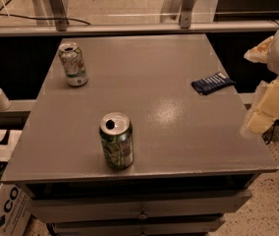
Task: Knock green can over
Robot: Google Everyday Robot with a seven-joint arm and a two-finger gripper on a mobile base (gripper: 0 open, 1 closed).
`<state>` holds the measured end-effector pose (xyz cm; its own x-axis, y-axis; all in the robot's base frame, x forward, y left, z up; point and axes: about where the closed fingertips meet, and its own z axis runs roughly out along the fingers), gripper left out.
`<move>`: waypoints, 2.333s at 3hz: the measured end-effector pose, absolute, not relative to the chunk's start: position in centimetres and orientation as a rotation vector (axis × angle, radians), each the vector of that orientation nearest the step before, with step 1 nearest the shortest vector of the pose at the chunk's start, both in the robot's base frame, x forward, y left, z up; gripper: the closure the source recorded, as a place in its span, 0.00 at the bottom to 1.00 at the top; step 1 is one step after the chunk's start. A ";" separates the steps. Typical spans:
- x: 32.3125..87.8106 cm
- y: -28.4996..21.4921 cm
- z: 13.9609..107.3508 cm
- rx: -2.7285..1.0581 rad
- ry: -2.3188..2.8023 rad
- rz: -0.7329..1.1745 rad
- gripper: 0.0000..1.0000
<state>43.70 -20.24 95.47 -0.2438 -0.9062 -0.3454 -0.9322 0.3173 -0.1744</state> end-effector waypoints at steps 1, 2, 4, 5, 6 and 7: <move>43.8 -18.1 93.9 -1.576 2.155 0.250 0.00; 43.9 -15.2 93.2 -1.550 2.066 0.377 0.00; 42.9 -10.7 93.5 -1.517 1.985 0.524 0.00; 43.1 -10.0 93.0 -1.472 1.934 0.556 0.00; 43.4 -8.3 91.9 -1.412 1.843 0.607 0.00; 44.3 -5.5 90.8 -1.381 1.718 0.620 0.00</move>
Offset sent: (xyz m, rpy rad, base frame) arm 0.0037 0.0831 -0.0300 0.4034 0.0032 0.0978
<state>44.26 -5.54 90.83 -0.0554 -0.5472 -0.8352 -0.9544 0.2748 -0.1167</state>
